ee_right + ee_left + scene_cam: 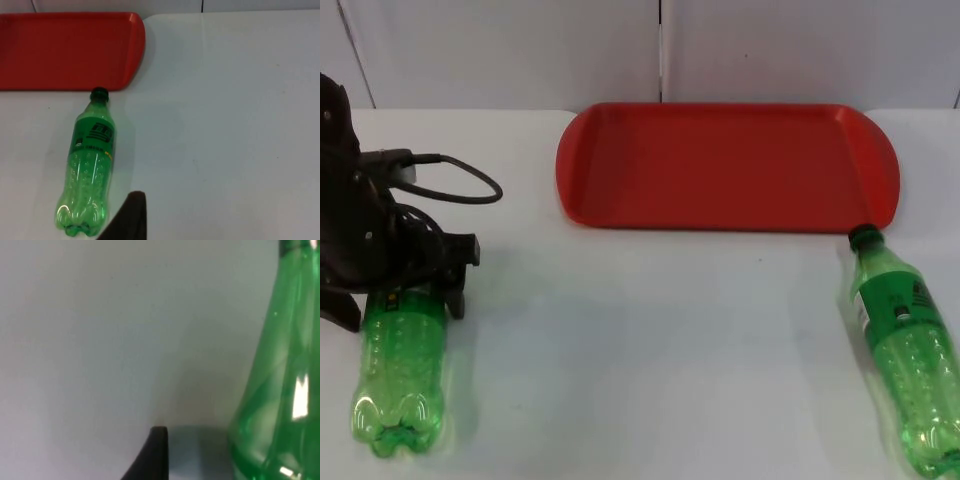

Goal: Place the bottle upright on the tray.

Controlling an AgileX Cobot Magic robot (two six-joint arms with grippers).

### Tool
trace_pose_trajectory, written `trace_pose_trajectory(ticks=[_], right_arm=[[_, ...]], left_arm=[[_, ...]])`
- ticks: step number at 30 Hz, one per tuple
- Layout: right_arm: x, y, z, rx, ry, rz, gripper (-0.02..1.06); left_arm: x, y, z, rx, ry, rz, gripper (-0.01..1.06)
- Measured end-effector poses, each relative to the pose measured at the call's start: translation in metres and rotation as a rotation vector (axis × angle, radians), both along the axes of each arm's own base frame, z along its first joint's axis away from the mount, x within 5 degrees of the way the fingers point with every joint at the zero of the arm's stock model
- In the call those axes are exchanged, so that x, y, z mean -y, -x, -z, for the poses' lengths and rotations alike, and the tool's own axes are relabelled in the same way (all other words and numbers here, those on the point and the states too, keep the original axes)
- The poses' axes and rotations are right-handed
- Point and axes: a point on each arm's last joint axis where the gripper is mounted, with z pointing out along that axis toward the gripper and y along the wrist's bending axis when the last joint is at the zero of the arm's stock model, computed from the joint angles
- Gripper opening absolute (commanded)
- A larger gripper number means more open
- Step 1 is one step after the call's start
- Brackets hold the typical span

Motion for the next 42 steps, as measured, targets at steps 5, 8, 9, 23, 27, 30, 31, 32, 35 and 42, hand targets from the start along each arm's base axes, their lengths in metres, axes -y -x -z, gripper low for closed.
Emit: trace_pose_trajectory(ticks=[5,8,9,23,27,30,31,32,35,42], right_arm=[[0.000,0.000,0.000,0.000,0.000,0.000,1.05],[0.000,0.000,0.000,0.000,0.000,0.000,1.05],[0.000,0.000,0.000,0.000,0.000,0.000,1.05],[0.000,0.000,0.000,0.000,0.000,0.000,1.05],[0.000,0.000,0.000,0.000,0.000,0.000,1.05],[0.000,0.000,0.000,0.000,0.000,0.000,1.05],[0.000,0.000,0.000,0.000,0.000,0.000,1.05],[0.000,0.000,0.000,0.000,0.000,0.000,1.05],[0.000,0.000,0.000,0.000,0.000,0.000,1.05],[0.000,0.000,0.000,0.000,0.000,0.000,1.05]], left_arm=[[-0.001,0.003,0.000,-0.033,-0.004,0.003,0.57],[-0.002,0.005,0.001,-0.057,-0.005,-0.001,0.25],[-0.002,0.005,0.001,-0.059,-0.004,-0.002,0.05],[-0.001,0.005,-0.002,-0.052,0.008,0.001,0.00],[0.000,0.007,-0.012,-0.015,0.021,0.009,0.00],[0.000,0.004,-0.024,0.038,0.027,0.015,0.00],[0.001,-0.001,-0.043,0.130,0.034,0.020,0.00],[0.001,-0.003,-0.055,0.185,0.037,0.021,0.00],[0.001,-0.007,-0.083,0.320,0.046,0.023,0.00],[0.001,-0.010,-0.159,0.709,0.048,0.061,0.00]])
